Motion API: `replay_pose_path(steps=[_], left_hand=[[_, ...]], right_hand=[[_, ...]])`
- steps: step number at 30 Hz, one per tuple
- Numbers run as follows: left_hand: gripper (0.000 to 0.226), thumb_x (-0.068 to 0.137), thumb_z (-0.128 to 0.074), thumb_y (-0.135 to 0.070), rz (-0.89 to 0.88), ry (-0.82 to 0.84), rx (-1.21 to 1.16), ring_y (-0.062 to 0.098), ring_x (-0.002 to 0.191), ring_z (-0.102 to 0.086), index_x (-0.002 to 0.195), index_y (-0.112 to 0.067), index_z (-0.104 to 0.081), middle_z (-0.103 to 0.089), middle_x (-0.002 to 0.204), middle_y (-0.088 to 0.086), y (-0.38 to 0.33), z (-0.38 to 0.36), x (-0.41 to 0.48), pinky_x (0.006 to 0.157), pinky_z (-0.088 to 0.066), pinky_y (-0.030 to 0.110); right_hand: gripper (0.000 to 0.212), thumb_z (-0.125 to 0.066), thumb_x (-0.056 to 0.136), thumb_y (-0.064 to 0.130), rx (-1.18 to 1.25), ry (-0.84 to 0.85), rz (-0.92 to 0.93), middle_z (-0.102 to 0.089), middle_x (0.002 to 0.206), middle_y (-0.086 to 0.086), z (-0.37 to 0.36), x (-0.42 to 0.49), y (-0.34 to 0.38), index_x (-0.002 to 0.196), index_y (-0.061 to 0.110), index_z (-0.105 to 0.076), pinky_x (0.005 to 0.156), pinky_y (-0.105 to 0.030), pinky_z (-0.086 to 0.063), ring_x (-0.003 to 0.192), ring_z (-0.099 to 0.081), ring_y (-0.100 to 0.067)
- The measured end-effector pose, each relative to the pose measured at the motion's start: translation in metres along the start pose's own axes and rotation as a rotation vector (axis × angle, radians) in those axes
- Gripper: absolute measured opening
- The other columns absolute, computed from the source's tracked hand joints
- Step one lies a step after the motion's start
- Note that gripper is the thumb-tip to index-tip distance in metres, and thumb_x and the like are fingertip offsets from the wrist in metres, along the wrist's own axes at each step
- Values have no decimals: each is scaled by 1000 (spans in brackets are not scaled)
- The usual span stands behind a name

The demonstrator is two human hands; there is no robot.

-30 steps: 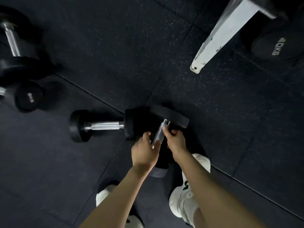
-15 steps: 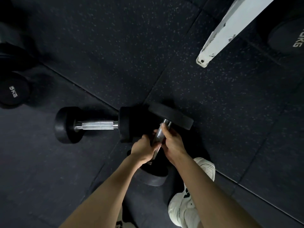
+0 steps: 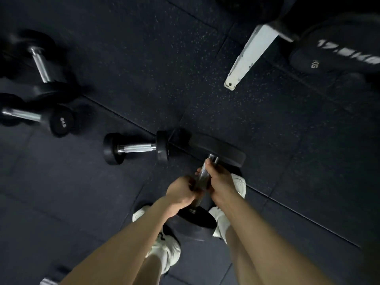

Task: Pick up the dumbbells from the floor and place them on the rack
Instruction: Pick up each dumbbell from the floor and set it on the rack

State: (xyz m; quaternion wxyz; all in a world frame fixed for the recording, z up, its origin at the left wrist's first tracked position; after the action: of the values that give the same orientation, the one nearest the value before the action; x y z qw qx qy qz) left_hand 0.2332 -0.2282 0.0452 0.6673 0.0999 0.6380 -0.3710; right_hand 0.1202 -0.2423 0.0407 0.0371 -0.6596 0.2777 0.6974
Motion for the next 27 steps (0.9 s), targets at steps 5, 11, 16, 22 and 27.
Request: replay_pose_path(steps=[5,11,16,22,27], left_hand=[[36,61,-74,-32,-72,27,-143,22,78,-61,89,-16,-58,-63,80,5,-55,17,-118,83,-52,44],[28,74,-76,-19,-202,-24,-150,12,63,-47,85,-11,-52,-52,68,-1,-166,60,-284,58,-40,24],[32,69,-79,-26,-277,-115,-105,16,73,-55,80,-12,-53,-60,78,2,-254,88,-387,69,-48,35],[27,74,-77,-22,-273,-188,-102,10,58,-54,74,-15,-50,-56,67,-2,-332,111,-450,48,-41,19],[23,80,-72,-21,-279,-181,-65,11,57,-56,75,-15,-51,-57,68,0,-389,128,-464,46,-45,20]], right_hand=[[7,-60,91,16,-45,14,56,-62,77,-8,1,-125,60,87,11,-61,71,-36,-53,70,-60,-19],[5,-57,92,7,-135,93,222,-62,79,-6,-3,-291,168,94,10,-61,67,-29,-52,72,-61,-17],[6,-60,91,13,-178,138,333,-65,82,-7,-2,-394,253,96,12,-63,86,-45,-53,82,-63,-25],[9,-60,91,12,-173,154,427,-66,81,-4,1,-456,333,85,18,-63,80,-40,-54,79,-65,-23],[6,-62,90,10,-135,128,439,-67,90,-7,-1,-469,389,92,14,-65,89,-46,-52,97,-65,-30]])
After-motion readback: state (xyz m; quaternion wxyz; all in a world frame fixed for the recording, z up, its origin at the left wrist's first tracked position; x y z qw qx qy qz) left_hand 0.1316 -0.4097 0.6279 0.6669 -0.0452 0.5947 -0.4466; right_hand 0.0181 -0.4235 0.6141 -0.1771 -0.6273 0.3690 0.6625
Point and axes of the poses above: each hand's wrist, its own x-axis towards the middle knuckle, its own z-axis out of the back of the hand, y = z × x, the point moved 8 cm from there along x, towards the middle knuckle
